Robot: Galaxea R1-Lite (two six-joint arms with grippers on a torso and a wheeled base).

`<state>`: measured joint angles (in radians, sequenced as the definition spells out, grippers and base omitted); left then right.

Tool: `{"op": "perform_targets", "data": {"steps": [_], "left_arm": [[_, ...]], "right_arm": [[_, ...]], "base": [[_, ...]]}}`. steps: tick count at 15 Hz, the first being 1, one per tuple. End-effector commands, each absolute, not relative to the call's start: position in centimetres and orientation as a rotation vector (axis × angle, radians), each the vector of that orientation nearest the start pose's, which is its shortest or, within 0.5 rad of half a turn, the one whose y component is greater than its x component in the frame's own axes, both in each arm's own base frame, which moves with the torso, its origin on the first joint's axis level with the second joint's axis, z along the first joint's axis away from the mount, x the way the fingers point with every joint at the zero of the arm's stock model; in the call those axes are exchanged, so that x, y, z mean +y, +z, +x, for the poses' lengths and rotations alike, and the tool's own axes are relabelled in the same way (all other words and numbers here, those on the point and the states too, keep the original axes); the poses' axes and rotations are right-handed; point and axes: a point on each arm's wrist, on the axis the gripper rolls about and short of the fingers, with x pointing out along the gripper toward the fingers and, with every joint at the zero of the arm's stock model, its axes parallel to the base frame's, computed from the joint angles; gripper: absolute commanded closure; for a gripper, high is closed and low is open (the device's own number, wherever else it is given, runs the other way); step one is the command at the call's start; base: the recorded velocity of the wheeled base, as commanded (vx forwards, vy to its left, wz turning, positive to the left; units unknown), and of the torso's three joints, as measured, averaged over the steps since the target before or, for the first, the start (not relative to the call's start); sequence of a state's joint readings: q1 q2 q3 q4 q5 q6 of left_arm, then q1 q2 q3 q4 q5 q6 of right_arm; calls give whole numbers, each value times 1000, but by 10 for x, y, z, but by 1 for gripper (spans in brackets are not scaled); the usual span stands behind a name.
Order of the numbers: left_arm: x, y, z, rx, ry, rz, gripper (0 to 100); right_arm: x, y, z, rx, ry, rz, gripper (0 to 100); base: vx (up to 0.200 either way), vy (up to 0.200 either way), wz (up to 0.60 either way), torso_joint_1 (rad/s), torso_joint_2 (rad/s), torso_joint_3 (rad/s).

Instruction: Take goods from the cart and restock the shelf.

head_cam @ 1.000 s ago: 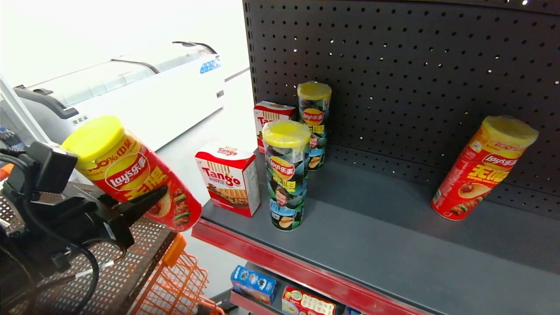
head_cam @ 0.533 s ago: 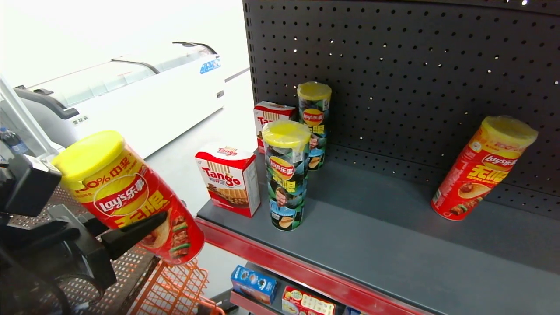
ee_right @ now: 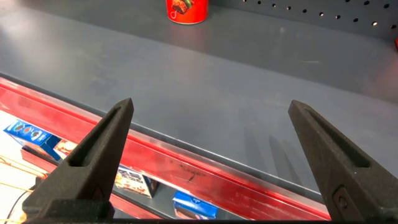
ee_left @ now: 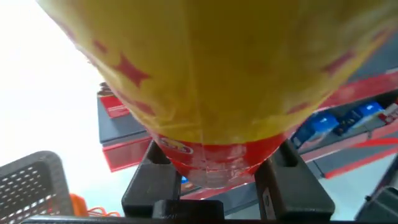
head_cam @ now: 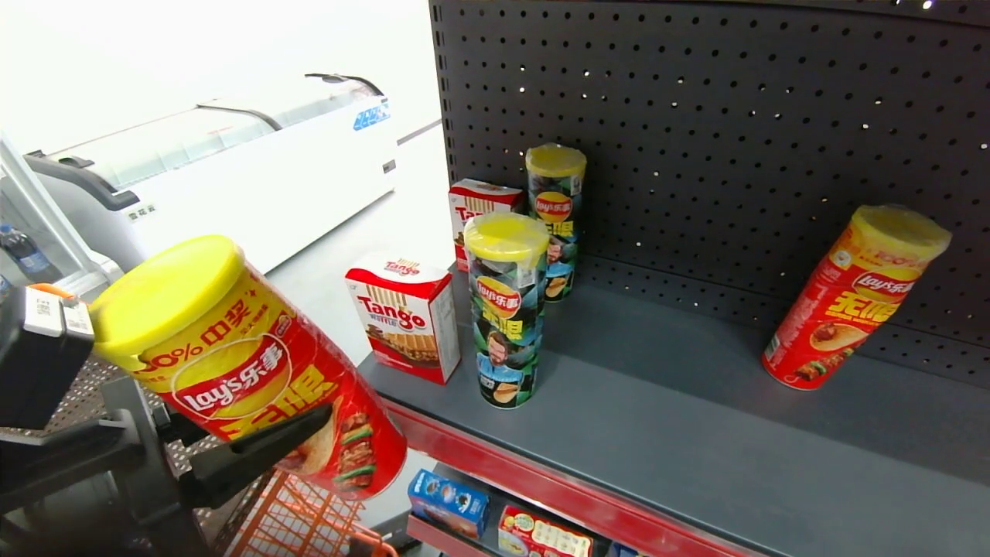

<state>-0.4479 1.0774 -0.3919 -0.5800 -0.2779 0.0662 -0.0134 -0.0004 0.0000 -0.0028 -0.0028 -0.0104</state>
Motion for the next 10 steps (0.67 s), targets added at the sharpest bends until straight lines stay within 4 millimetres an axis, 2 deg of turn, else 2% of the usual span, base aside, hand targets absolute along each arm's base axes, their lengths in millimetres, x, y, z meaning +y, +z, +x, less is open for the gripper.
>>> {"op": "perform_targets", "data": {"steps": [1,5,10], "left_arm": [[-70,201,122,81,-760,73,100],[-77,196,117,99,-850,76,100],[-85,195,113,102,-914,80,100]], "right_arm": [[0,76,-23,-3,-17,-11,0],[0,76,-23,-3,-15,-11,0],[0,76,-23,-3,-15,-11,0]], "base": [[0,0,0,0,0,0],[0,0,0,0,0,0],[0,0,-600,3,3,5]]}}
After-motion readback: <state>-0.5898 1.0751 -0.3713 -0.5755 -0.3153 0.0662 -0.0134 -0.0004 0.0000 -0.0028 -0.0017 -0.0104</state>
